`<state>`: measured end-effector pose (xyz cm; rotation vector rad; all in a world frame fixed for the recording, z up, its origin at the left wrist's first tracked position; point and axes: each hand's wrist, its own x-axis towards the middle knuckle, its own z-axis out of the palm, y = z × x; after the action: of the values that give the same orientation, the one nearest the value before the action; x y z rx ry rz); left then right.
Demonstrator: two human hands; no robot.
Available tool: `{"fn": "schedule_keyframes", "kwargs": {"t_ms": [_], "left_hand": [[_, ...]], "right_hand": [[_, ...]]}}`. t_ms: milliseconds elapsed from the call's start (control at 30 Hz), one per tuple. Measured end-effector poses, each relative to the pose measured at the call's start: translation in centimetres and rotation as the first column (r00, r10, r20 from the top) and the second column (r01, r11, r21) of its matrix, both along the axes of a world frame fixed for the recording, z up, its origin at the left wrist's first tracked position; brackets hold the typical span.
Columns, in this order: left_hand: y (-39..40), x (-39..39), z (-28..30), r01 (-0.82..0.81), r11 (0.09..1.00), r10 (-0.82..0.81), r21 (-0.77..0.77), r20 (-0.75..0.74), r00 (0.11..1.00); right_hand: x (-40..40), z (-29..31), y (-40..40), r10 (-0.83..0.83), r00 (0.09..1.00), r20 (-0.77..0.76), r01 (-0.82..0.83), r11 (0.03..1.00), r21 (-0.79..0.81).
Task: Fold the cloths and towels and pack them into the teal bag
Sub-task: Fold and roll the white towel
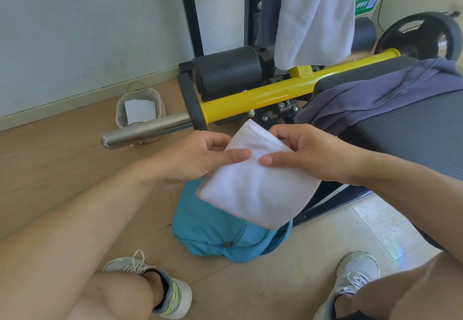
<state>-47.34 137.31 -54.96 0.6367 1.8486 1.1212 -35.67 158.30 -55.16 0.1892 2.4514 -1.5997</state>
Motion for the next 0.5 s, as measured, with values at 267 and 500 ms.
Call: {"fn": "schedule_keyframes", "kwargs": {"t_ms": [267,500], "left_hand": [[1.0,-0.3,-0.3,-0.516,0.847,0.406,0.126,0.473,0.782],[1.7,0.2,-0.6,-0.542,0.834,0.450,0.106,0.441,0.777]], "right_hand": [[-0.6,-0.7,0.5,-0.224,0.969,0.105,0.246,0.839,-0.485],[-0.5,-0.9,-0.2,-0.307,0.946,0.101,0.318,0.831,-0.456]]}}
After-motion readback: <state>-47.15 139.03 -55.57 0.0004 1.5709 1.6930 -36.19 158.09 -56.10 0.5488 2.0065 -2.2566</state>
